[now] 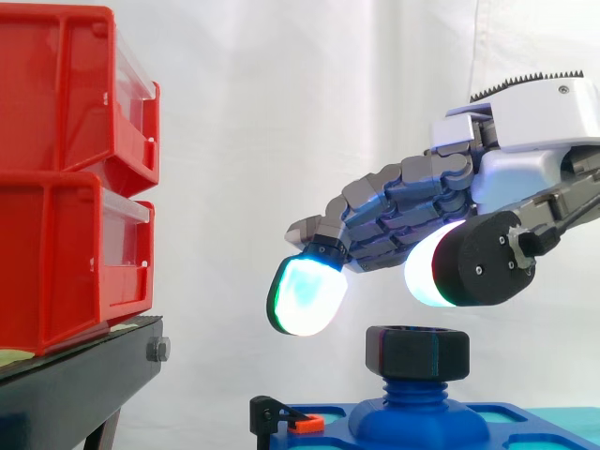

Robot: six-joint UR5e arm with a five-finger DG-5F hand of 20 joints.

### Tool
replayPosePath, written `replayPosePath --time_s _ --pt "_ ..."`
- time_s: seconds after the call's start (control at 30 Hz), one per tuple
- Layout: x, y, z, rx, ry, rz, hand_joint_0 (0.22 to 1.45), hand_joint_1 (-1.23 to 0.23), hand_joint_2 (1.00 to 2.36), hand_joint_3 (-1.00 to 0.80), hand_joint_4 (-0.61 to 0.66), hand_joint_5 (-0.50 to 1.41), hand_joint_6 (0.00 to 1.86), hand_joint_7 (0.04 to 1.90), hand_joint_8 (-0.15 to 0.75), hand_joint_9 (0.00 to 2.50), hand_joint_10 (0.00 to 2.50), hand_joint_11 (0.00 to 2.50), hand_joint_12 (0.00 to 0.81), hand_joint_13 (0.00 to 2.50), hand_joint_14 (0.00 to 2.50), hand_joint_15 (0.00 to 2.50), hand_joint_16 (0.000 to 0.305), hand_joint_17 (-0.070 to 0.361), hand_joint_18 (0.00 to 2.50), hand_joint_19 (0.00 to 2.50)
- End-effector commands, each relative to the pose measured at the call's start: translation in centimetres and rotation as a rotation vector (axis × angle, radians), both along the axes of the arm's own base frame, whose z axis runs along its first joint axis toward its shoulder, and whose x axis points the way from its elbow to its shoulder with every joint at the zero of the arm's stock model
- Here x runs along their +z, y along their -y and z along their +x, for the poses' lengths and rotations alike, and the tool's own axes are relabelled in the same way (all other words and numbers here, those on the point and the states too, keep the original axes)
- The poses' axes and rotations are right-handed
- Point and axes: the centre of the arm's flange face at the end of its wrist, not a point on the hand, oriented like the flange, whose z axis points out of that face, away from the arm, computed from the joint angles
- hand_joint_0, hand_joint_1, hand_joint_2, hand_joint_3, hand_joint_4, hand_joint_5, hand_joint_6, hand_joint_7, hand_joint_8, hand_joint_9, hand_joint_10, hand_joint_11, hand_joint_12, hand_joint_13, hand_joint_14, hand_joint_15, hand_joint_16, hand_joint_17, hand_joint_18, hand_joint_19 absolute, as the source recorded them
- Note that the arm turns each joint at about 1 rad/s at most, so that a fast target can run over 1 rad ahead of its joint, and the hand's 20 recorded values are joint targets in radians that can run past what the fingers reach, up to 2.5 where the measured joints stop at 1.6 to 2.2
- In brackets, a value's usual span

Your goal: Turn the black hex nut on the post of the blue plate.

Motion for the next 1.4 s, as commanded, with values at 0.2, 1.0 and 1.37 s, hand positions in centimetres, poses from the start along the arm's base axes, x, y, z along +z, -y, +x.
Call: replayPosePath --time_s 0.2,1.0,1.37 --pt "-0.3 -0.2 0.0 0.023 -0.012 -0.009 0.45 -0.52 1.00 -0.50 0.18 -0.24 0.50 0.75 0.198 0.09 0.00 0.00 0.353 0.10 0.00 0.00 0.057 0.129 0.00 0.00" --pt "-0.6 1.1 -0.5 0.030 -0.040 -0.023 0.45 -0.49 1.00 -0.50 0.18 -0.24 0.50 0.76 0.198 0.08 0.00 0.00 0.355 0.10 0.00 0.00 0.057 0.128 0.00 0.00" --pt "-0.7 1.8 -0.6 0.034 -0.043 -0.027 0.45 -0.47 1.00 -0.50 0.19 -0.24 0.50 0.77 0.199 0.08 0.00 0.00 0.357 0.10 0.00 0.00 0.057 0.129 0.00 0.00"
